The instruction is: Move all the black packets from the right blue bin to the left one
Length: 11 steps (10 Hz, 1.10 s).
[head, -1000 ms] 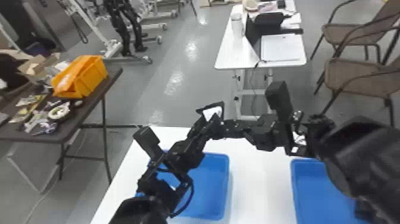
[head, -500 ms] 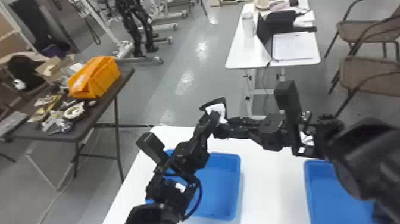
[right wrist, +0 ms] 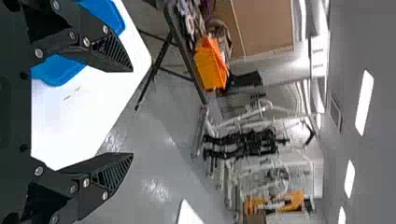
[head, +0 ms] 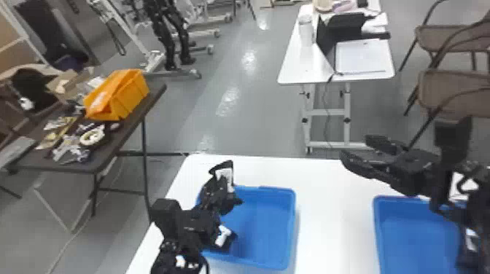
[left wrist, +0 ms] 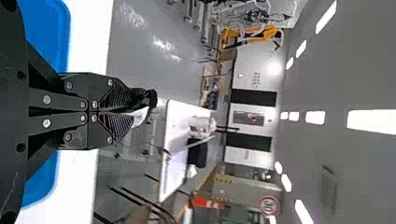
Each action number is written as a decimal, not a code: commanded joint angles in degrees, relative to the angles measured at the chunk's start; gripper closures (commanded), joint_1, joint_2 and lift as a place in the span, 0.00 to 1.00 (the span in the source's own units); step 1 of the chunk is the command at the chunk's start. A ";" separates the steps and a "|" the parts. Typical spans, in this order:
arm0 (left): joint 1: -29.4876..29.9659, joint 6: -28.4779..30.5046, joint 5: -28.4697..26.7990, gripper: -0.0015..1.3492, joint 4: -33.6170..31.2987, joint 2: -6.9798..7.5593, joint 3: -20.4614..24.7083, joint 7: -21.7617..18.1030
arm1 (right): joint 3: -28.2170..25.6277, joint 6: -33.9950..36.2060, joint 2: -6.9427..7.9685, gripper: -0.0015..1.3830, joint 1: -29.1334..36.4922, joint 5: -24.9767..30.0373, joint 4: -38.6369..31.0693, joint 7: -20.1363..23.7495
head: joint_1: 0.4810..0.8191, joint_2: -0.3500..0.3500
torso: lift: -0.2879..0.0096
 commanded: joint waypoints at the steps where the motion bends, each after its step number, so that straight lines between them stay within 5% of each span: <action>1: 0.63 0.65 -6.65 0.68 1.36 -0.15 0.94 -1.49 | -6.45 0.60 0.69 0.14 6.37 1.36 -4.47 -0.20 | 0.63 0.92 | 0.97; 3: -0.07 1.18 -5.78 0.12 3.21 -0.15 1.03 -5.80 | -10.49 -0.80 0.87 0.14 11.29 0.13 -7.37 0.94 | 0.63 0.86 | 0.97; 4: -1.04 2.58 -4.02 0.05 3.03 -0.15 1.11 -7.73 | -11.90 -0.54 1.31 0.14 14.10 0.74 -9.74 -0.03 | 0.63 0.82 | 0.97; 7: -1.83 -0.05 0.82 0.13 1.36 -0.15 1.29 -8.87 | -17.26 1.48 4.73 0.14 23.86 5.75 -15.37 -5.83 | 0.63 0.74 | 0.97; 9: -2.27 3.99 1.26 0.13 -1.80 -0.15 1.55 -9.23 | -20.25 2.89 6.32 0.14 28.52 8.39 -15.89 -12.16 | 0.63 0.67 | 0.97; 11: -2.44 3.11 2.13 0.13 -1.89 -0.15 1.73 -10.19 | -21.74 6.14 6.76 0.14 28.25 8.56 -13.52 -14.26 | 0.63 0.58 | 0.97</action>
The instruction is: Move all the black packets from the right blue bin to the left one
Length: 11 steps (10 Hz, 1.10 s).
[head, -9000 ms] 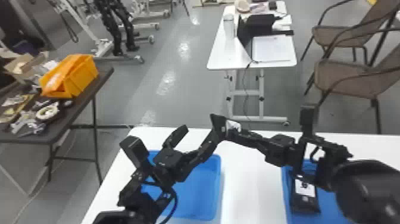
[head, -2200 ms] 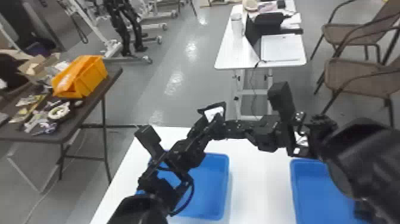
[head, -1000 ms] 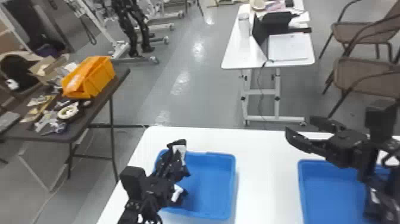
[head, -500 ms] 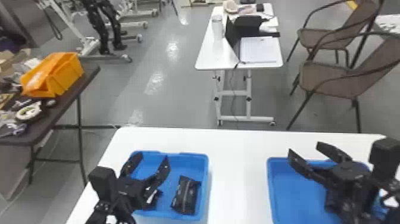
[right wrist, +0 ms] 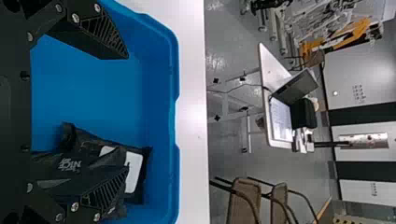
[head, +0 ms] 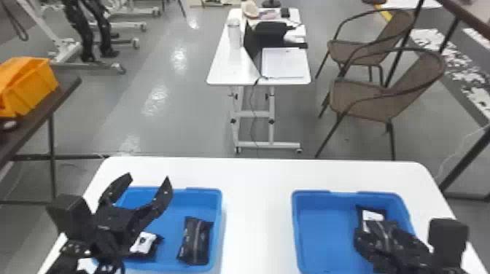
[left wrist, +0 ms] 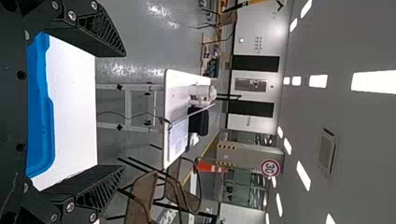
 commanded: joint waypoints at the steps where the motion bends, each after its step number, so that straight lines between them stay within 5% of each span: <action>1: 0.15 -0.43 0.45 0.13 -0.10 -0.15 0.23 -0.01 | -0.25 2.19 0.16 0.14 0.26 0.06 1.23 -2.84 | 0.63 0.56 | 0.97; 11: 0.23 0.62 0.89 0.13 -0.01 -0.15 0.23 -0.45 | -1.22 6.41 -0.37 0.14 -8.62 0.85 13.71 -11.54 | 0.63 0.47 | 0.97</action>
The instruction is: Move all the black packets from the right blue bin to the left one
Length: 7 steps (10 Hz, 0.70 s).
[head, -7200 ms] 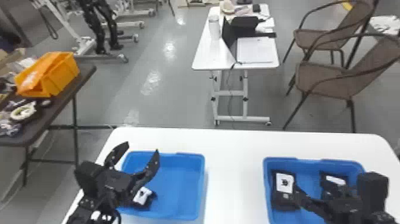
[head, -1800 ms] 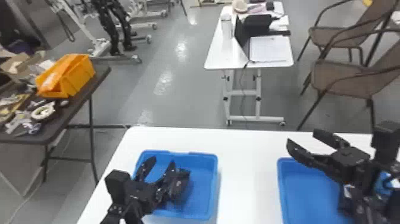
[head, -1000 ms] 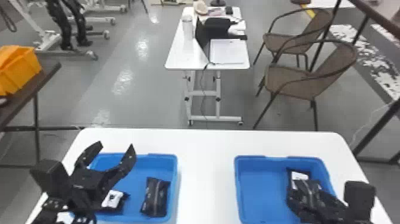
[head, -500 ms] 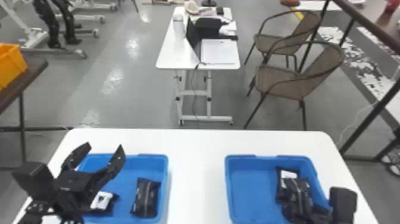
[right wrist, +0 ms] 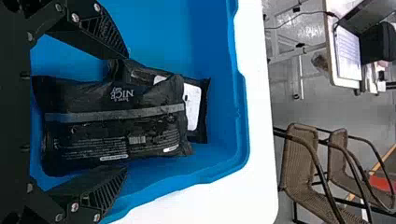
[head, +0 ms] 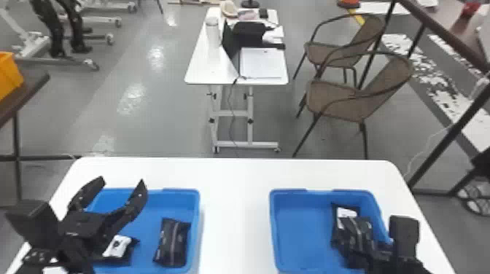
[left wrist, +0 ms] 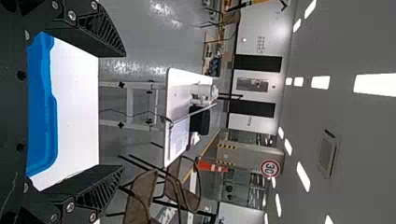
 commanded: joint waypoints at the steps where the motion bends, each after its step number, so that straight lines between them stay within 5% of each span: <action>1: -0.04 -0.04 -0.08 0.13 0.00 -0.15 0.00 0.00 | 0.14 1.43 0.06 0.14 -0.27 -0.63 0.54 -1.37 | 0.63 0.47 | 0.97; 3: 0.05 -0.04 -0.26 0.13 0.00 -0.15 0.00 0.00 | 0.14 4.07 0.06 0.18 -0.44 -1.60 1.16 -3.22 | 0.63 0.46 | 0.97; 4: 0.05 -0.04 -0.26 0.13 0.09 -0.15 0.00 0.00 | -0.12 4.95 0.06 0.42 -0.88 -3.18 1.95 -3.84 | 0.63 0.46 | 0.97; 5: 0.05 -0.04 -0.35 0.13 0.26 -0.15 0.00 0.00 | -0.12 4.86 -0.55 0.77 -0.79 -5.47 2.30 -3.92 | 0.63 0.46 | 0.97; 6: -0.04 -0.04 -0.08 0.13 0.53 -0.15 -0.09 0.00 | -0.03 4.16 -0.47 0.92 -0.27 -6.70 1.60 -4.28 | 0.63 0.46 | 0.97; 7: -0.04 -0.04 0.09 0.13 0.53 -0.15 -0.09 0.00 | -0.03 3.37 -0.38 0.93 0.35 -8.45 0.98 -4.36 | 0.63 0.46 | 0.97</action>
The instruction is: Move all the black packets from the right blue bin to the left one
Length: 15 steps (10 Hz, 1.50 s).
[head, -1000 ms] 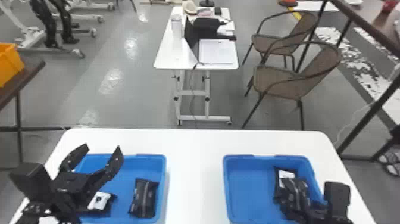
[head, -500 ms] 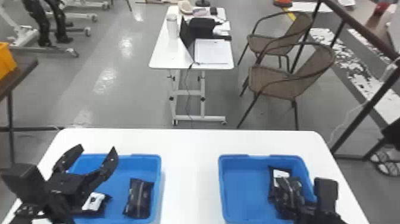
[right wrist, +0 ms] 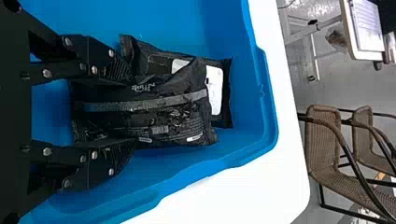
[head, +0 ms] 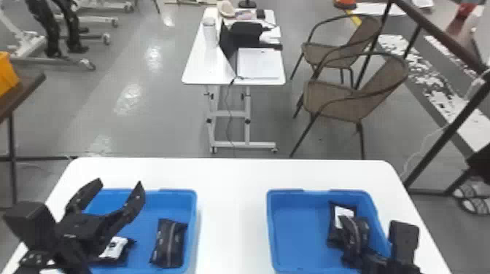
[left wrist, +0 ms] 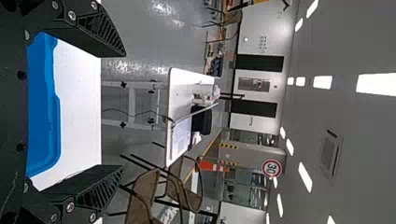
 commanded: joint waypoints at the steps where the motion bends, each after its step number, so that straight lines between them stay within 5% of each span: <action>1: -0.12 -0.08 0.28 0.13 0.04 -0.15 -0.10 0.00 | 0.02 -1.33 0.15 0.93 1.01 -2.52 -1.21 -0.42 | 0.63 0.47 | 0.97; 5: -0.47 0.80 3.71 0.13 -0.23 -0.15 0.34 0.09 | 1.86 -0.54 -0.73 0.93 6.46 -6.48 -17.30 -0.07 | 0.63 0.49 | 0.97; 7: -1.96 4.93 6.26 0.13 -0.14 -0.15 1.48 -2.37 | 8.10 2.45 -5.65 0.93 0.75 -9.56 -20.55 3.36 | 0.63 0.55 | 0.97; 8: -2.58 5.63 6.87 0.13 -0.23 -0.15 1.22 -3.08 | 12.15 4.83 -8.20 0.93 -6.37 -9.73 -17.47 8.46 | 0.63 0.57 | 0.97; 9: -2.67 5.02 9.69 0.13 -0.23 -0.15 0.25 -1.94 | 17.16 3.42 -9.17 0.93 -13.32 -9.03 -11.94 13.56 | 0.63 0.63 | 0.97; 11: -4.51 6.77 11.44 0.13 -0.32 -0.15 -0.80 -1.94 | 25.15 -2.47 -7.58 0.93 -24.13 -7.53 1.95 23.93 | 0.63 0.76 | 0.97; 14: -7.85 9.59 16.98 0.13 -0.49 0.26 -5.02 -2.11 | 36.58 -6.69 -6.62 0.93 -33.27 -11.31 13.73 28.15 | 0.63 0.86 | 0.97; 15: -9.35 10.11 17.60 0.13 -0.40 1.85 -6.34 -2.11 | 39.66 -7.22 -6.53 0.93 -35.55 -12.81 14.78 28.50 | 0.63 0.87 | 0.97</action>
